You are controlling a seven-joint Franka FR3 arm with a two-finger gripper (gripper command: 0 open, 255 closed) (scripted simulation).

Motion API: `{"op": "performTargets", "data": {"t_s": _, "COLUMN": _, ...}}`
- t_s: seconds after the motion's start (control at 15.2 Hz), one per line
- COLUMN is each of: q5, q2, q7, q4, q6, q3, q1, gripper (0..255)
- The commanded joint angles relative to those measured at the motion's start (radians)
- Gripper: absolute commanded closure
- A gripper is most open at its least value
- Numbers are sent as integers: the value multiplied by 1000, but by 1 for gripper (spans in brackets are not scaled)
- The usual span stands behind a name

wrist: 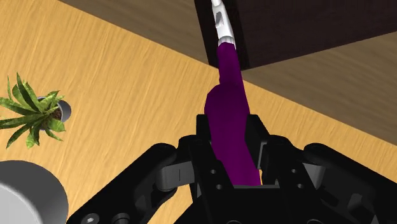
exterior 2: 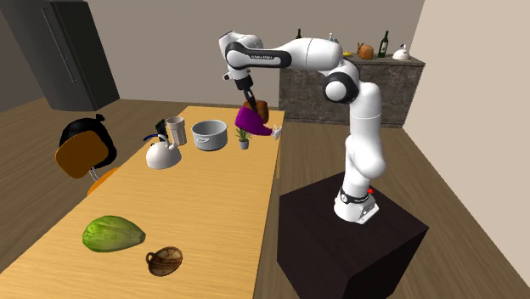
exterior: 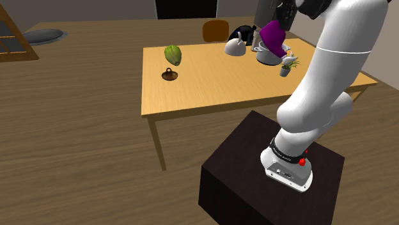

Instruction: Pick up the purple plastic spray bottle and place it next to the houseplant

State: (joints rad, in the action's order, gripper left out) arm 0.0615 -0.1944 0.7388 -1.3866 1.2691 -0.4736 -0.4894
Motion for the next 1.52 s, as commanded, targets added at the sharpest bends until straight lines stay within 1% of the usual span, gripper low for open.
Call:
{"op": "performTargets", "data": {"t_s": 0.0, "q5": 7, "q2": -11, "q7": 55, "q4": 20, "q6": -5, "q3": -20, "q1": -32, "gripper": 255}}
{"op": "performTargets", "data": {"t_s": 0.4, "q5": -3, "q2": -98, "q7": 220, "q4": 150, "q6": -35, "q3": -74, "q1": -146, "gripper": 255}}
{"op": "performTargets", "data": {"t_s": 0.73, "q5": -39, "q2": -213, "q7": 359, "q4": 322, "q6": -81, "q3": -107, "q1": -273, "gripper": 255}}
{"op": "performTargets", "data": {"t_s": 1.06, "q5": -22, "q2": -171, "q7": 335, "q4": 192, "q6": 7, "q3": -105, "q1": -245, "gripper": 255}}
{"op": "performTargets", "data": {"t_s": 1.45, "q5": -10, "q2": -140, "q7": 312, "q4": 67, "q6": 101, "q3": -102, "q1": -223, "gripper": 255}}
